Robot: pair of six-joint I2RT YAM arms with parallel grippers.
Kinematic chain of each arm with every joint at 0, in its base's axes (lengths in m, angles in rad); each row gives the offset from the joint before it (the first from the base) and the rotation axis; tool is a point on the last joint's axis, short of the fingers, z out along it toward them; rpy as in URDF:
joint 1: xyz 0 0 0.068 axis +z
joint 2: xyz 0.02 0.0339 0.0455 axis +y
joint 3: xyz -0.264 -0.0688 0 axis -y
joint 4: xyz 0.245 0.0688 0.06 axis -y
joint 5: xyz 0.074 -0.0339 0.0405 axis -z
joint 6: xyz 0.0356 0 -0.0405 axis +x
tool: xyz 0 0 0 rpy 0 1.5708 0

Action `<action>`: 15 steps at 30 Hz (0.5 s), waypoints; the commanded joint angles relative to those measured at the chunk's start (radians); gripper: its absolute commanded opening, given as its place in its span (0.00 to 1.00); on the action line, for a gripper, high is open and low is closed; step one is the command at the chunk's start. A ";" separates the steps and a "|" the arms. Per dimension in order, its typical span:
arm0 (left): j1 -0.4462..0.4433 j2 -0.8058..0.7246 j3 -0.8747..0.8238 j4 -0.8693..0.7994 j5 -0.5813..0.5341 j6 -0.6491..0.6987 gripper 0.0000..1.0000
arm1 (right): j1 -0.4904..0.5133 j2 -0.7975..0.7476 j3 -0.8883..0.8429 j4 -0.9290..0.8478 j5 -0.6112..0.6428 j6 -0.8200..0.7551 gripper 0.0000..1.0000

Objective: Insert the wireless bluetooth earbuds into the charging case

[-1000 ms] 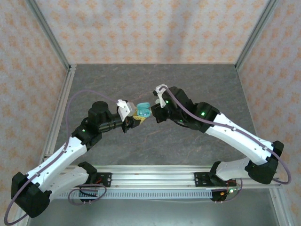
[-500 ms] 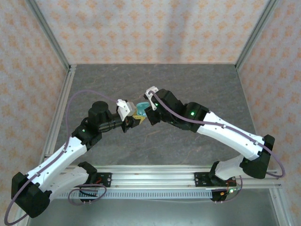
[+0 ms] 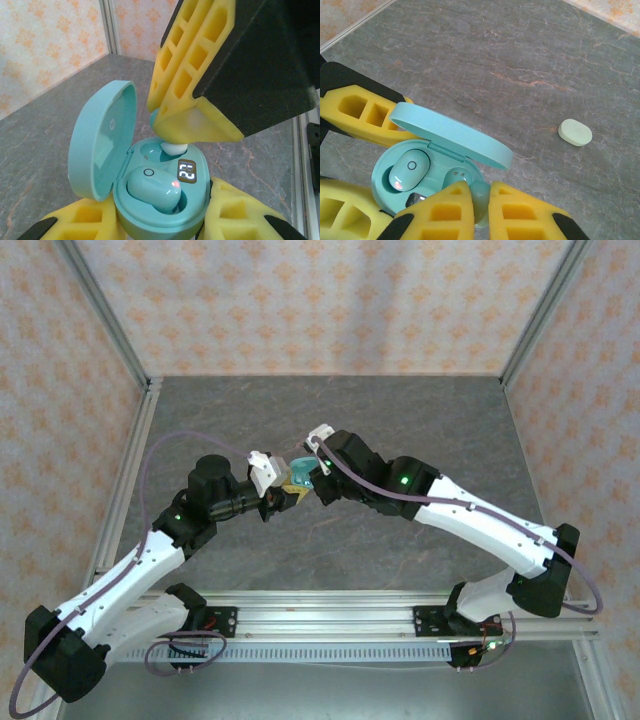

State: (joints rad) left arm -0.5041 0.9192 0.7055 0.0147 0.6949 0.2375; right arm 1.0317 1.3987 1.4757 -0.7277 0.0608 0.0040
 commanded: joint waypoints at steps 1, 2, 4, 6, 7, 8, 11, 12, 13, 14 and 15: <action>-0.008 -0.010 0.047 0.029 0.002 0.006 0.00 | 0.004 0.013 0.030 -0.045 0.008 -0.021 0.12; -0.008 -0.010 0.048 0.028 0.002 0.006 0.00 | 0.005 0.014 0.029 -0.043 -0.003 -0.020 0.13; -0.008 -0.009 0.046 0.027 0.000 0.006 0.00 | 0.005 0.013 0.029 -0.038 -0.026 -0.017 0.14; -0.008 -0.010 0.048 0.026 0.000 0.005 0.00 | 0.006 0.019 0.033 -0.040 -0.045 -0.012 0.16; -0.009 -0.010 0.046 0.027 0.000 0.004 0.00 | 0.007 0.022 0.037 -0.043 -0.050 -0.009 0.16; -0.008 -0.011 0.046 0.028 0.000 0.004 0.00 | 0.007 0.025 0.043 -0.047 -0.053 -0.006 0.16; -0.009 -0.009 0.046 0.030 -0.002 0.002 0.00 | 0.007 0.037 0.052 -0.054 -0.066 -0.004 0.16; -0.008 -0.010 0.045 0.028 -0.002 0.003 0.00 | 0.008 0.042 0.056 -0.057 -0.069 -0.001 0.17; -0.009 -0.010 0.045 0.028 -0.002 0.002 0.00 | 0.009 0.044 0.060 -0.060 -0.072 0.002 0.18; -0.009 -0.011 0.046 0.027 -0.001 0.005 0.00 | 0.009 0.047 0.064 -0.063 -0.076 0.004 0.19; -0.008 -0.011 0.046 0.024 -0.003 0.005 0.00 | 0.009 0.047 0.067 -0.065 -0.078 0.005 0.20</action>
State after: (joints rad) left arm -0.5041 0.9192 0.7059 0.0044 0.6945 0.2375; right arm 1.0317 1.4342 1.5097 -0.7490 0.0174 -0.0013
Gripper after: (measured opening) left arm 0.313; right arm 0.197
